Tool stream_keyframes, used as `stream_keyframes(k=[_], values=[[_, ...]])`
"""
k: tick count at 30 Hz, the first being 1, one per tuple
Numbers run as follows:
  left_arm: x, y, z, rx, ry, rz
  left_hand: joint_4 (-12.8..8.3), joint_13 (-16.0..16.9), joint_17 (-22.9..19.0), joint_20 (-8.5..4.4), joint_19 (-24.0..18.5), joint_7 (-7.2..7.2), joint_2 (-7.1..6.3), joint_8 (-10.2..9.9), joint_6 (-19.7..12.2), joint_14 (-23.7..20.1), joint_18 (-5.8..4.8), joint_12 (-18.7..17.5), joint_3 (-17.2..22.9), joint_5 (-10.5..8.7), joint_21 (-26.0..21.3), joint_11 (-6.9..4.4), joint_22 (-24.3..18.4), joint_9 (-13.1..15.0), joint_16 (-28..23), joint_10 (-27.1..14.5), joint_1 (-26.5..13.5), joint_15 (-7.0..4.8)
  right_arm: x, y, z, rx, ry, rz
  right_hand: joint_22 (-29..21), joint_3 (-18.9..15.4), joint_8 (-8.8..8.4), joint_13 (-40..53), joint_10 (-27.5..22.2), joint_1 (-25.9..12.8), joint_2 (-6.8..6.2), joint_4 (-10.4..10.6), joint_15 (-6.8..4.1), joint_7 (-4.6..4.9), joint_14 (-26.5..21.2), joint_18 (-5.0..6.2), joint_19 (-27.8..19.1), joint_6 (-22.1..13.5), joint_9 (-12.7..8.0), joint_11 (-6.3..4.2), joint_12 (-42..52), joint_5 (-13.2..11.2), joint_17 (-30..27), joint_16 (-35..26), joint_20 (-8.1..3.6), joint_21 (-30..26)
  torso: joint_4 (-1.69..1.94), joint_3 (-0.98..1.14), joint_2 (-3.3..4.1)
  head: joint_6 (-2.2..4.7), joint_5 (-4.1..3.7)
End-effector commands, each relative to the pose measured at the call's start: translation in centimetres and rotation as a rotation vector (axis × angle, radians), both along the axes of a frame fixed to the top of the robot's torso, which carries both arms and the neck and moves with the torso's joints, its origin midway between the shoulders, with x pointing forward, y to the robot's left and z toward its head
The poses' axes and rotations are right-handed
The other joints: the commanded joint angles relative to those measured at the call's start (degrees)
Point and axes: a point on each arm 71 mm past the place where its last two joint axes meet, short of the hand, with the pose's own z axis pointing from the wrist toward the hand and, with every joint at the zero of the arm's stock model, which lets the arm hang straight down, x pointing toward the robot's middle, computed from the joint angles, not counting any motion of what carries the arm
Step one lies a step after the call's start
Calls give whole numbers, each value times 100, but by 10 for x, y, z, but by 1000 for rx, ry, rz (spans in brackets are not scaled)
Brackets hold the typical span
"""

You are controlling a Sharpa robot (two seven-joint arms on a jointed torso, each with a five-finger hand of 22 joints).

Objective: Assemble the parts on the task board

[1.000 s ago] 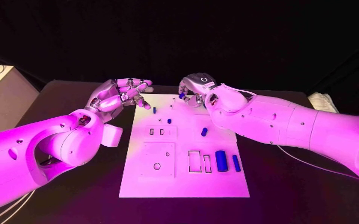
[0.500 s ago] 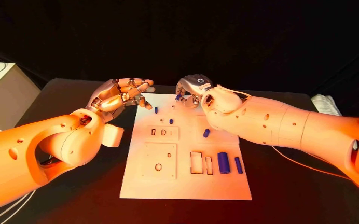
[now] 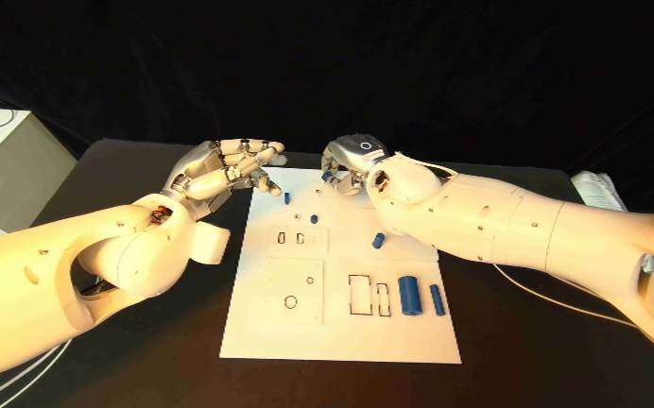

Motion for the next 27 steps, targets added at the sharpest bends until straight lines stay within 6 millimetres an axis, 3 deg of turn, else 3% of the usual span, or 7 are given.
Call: stream_keyframes(k=[1,11,27], values=[[-1,-2,1,-5,-8,-24,-9,8,7,4,-26,3,25,-8,-25,-25,52,-5,21,-32,38,8,5,9,20,-25,-39,-4,1,1,-3,-27,31,4,-7,-19,0,0,0,-50,23,-21,-13,3,205,-106,-17,-35,8,2,12,3,-2,22,-33,1,5,5,4,-1,5],[0,-4,2,-6,-8,-26,-11,9,7,6,-33,5,26,-9,-28,-30,52,-4,20,-33,44,9,9,11,24,-30,-40,-2,3,4,-5,-32,34,0,-3,-21,-9,1,-33,-76,11,-14,-4,11,201,-106,-20,-68,23,12,9,-21,-11,22,-24,0,8,-1,4,1,-3],[0,-4,1,-5,-6,-29,-11,9,7,6,-33,5,26,-9,-28,-30,52,-4,20,-33,44,9,9,11,24,-30,-40,-2,4,9,-5,-28,29,4,-11,-14,-35,-2,-106,-97,-20,-19,13,33,196,-104,-31,-134,41,33,2,-69,-19,25,-10,-11,-6,3,11,16,54]])
